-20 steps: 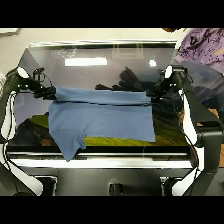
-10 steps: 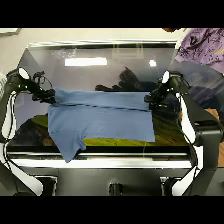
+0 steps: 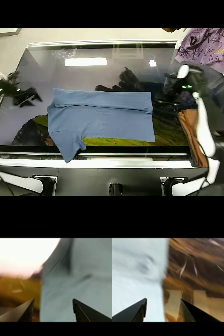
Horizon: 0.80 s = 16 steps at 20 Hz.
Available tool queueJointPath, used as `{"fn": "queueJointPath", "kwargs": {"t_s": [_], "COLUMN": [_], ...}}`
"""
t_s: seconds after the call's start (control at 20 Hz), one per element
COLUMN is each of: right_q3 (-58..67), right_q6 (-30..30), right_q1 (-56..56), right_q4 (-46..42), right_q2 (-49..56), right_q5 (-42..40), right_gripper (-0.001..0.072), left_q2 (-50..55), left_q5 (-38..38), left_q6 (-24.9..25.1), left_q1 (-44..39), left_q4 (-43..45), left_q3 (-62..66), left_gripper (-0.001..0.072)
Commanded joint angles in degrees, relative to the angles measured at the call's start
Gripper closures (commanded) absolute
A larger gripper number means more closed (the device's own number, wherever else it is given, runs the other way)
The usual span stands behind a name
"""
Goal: Fold the clothes and pants, and hang the long-sleeved shirts on hangers.
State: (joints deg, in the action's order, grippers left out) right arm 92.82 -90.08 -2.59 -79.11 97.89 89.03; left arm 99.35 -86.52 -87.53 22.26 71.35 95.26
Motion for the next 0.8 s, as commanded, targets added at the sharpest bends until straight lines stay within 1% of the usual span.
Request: {"fn": "queueJointPath", "kwargs": {"t_s": [0.0, 0.1, 0.15, 0.25, 0.3, 0.4, 0.5, 0.75], "right_q3": [-18.8, -32.8, -37.8, -44.1, -45.4, -45.6, -45.6, -45.6], "right_q6": [4.6, 6.0, 6.8, 6.8, 7.0, 8.2, 8.9, 8.9], "right_q1": [-7.3, -10.7, -11.6, -11.4, -11.4, -11.4, -11.4, -11.4], "right_q4": [6.3, 13.2, 16.2, 19.1, 20.8, 23.8, 26.2, 28.1], "right_q2": [-13.7, -22.2, -25.4, -29.5, -30.0, -30.1, -30.0, -30.0], "right_q5": [-4.9, -11.7, -14.5, -17.8, -18.0, -17.9, -18.7, -19.6], "right_gripper": [0.0218, 0.0218, 0.0218, 0.0218, 0.0218, 0.0218, 0.0218, 0.0219], "left_q2": [-15.1, -25.0, -29.4, -36.1, -38.2, -41.1, -41.6, -41.4], "left_q5": [4.0, 9.0, 10.9, 13.1, 13.9, 15.0, 15.5, 19.2], "left_q6": [2.7, 5.4, 7.0, 9.6, 9.6, 9.6, 9.8, 9.8], "left_q1": [11.1, 16.2, 17.7, 18.1, 17.6, 16.7, 15.7, 10.6], "left_q4": [-11.2, -17.0, -19.5, -22.0, -22.1, -22.1, -22.1, -22.0], "left_q3": [-24.7, -42.1, -49.8, -61.2, -64.9, -70.1, -72.6, -76.3], "left_gripper": [0.0163, 0.0163, 0.0163, 0.0164, 0.0164, 0.0164, 0.0164, 0.0175]}}
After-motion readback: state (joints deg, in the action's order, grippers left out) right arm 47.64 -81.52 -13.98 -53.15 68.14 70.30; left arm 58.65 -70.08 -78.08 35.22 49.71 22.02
